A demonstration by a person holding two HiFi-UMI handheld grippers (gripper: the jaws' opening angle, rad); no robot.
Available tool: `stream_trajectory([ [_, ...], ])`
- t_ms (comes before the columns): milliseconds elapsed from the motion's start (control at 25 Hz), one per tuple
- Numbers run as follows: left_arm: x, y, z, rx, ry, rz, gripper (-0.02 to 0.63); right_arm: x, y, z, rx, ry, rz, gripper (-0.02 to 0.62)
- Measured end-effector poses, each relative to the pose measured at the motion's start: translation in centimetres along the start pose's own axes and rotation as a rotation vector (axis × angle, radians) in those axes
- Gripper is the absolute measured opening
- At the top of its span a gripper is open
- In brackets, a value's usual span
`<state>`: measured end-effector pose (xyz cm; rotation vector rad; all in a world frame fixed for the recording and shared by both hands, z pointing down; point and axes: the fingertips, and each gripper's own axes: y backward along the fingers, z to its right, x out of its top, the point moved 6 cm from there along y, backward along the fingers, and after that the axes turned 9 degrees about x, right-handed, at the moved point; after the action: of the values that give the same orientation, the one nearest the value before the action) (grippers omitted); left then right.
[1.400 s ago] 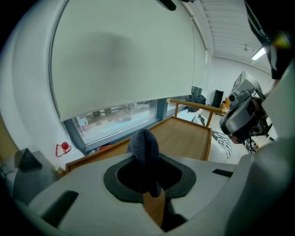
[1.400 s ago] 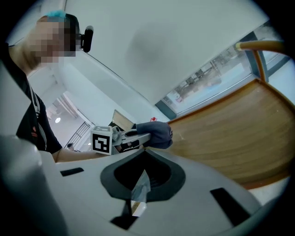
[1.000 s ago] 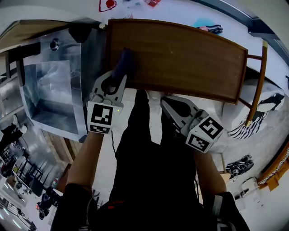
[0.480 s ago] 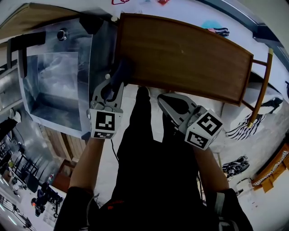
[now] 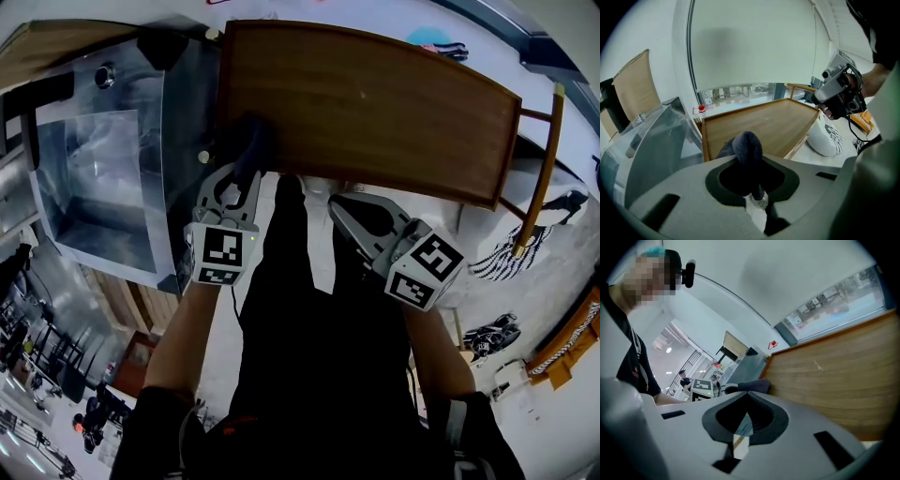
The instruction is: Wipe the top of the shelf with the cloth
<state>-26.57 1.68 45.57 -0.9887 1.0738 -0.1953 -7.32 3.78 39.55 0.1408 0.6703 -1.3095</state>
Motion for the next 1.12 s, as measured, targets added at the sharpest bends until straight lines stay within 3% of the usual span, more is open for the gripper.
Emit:
stream_trajectory([
  [1120,5.7,-5.7,13.6,-0.21,-0.078,0.004,0.069,-1.7,10.8,3.8,-0.093,-0.058,0.14,0.003],
])
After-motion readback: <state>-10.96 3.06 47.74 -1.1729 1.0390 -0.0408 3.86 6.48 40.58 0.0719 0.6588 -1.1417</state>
